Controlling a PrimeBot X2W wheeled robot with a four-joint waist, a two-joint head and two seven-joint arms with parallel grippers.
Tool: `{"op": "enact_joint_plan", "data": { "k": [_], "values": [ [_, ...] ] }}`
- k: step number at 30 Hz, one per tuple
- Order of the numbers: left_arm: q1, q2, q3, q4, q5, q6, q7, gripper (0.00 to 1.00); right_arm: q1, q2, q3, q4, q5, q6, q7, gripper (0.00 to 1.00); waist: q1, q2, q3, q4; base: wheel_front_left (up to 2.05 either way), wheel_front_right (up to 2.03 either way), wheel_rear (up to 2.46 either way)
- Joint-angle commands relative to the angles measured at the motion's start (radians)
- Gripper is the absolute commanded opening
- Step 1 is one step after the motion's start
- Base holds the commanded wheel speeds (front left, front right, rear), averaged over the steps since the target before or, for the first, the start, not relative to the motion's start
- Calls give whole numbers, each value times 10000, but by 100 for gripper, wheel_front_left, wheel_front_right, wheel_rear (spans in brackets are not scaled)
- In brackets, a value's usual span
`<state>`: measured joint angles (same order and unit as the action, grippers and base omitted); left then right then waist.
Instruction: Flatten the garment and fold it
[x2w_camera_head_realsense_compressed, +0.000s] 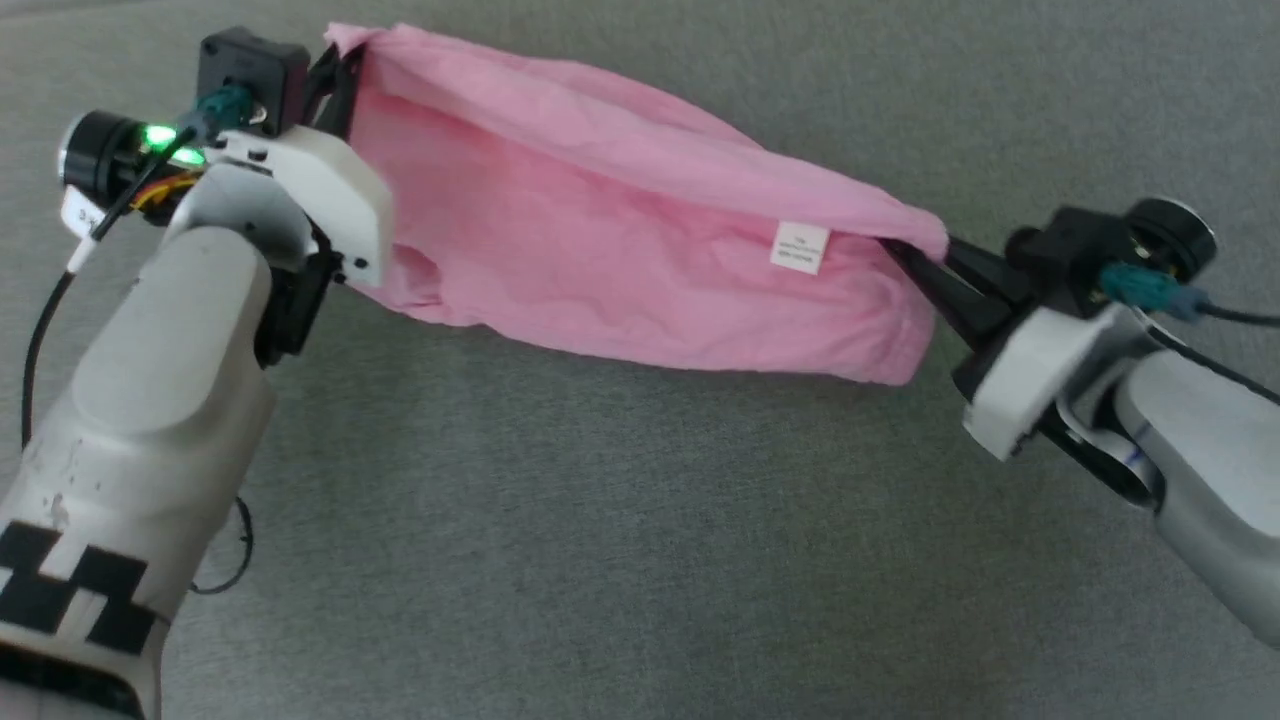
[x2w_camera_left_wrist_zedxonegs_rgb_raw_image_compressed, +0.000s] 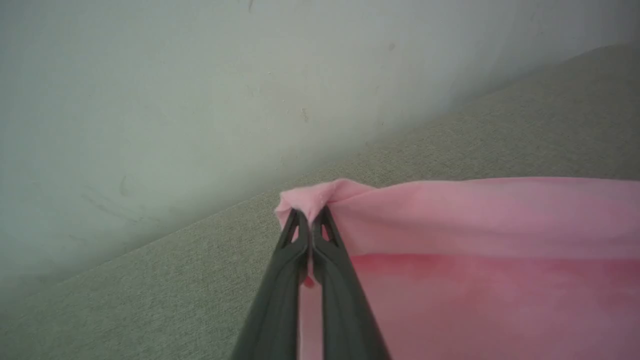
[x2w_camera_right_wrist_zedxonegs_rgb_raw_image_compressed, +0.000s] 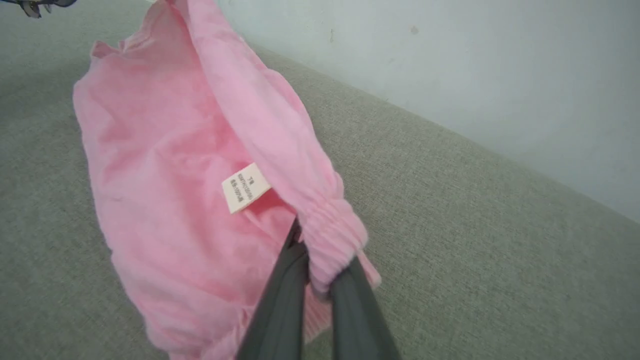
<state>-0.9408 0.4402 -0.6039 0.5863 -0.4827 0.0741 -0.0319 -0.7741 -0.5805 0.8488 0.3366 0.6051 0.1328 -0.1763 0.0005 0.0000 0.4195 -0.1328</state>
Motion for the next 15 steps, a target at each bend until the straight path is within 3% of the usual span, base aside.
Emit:
{"op": "enact_joint_plan", "data": {
  "k": [1,10,11,12,13,14,15],
  "values": [
    [-239,-25,-99,428,126,-62,51,0,-257,177,111,200,105,-21,8,0,-5,0,995,-788,0,0,0],
    [-869,-365,-592,3180,153,-913,448,0,-1131,837,1370,1528,799,-21,-250,0,-5,0,1018,-851,0,0,0],
    [-893,-404,-615,3343,144,-987,365,0,-1183,836,1439,1577,816,-21,-358,17,-5,0,956,-818,0,0,0],
    [-912,-447,-634,3487,141,-1037,260,0,-1220,823,1464,1616,820,-21,-466,43,-5,0,872,-777,0,0,0],
    [-931,-494,-652,3606,145,-1069,117,0,-1228,802,1461,1639,823,-21,-558,94,-5,0,766,-729,0,0,0],
    [-955,-545,-670,3708,149,-1104,-23,16,-1224,768,1416,1637,798,-21,-642,100,-5,0,646,-675,0,0,0],
    [-987,-585,-696,3782,166,-1144,-181,81,-1199,728,1340,1609,756,-21,-708,100,-5,0,511,-622,0,0,0]
  ]
}}
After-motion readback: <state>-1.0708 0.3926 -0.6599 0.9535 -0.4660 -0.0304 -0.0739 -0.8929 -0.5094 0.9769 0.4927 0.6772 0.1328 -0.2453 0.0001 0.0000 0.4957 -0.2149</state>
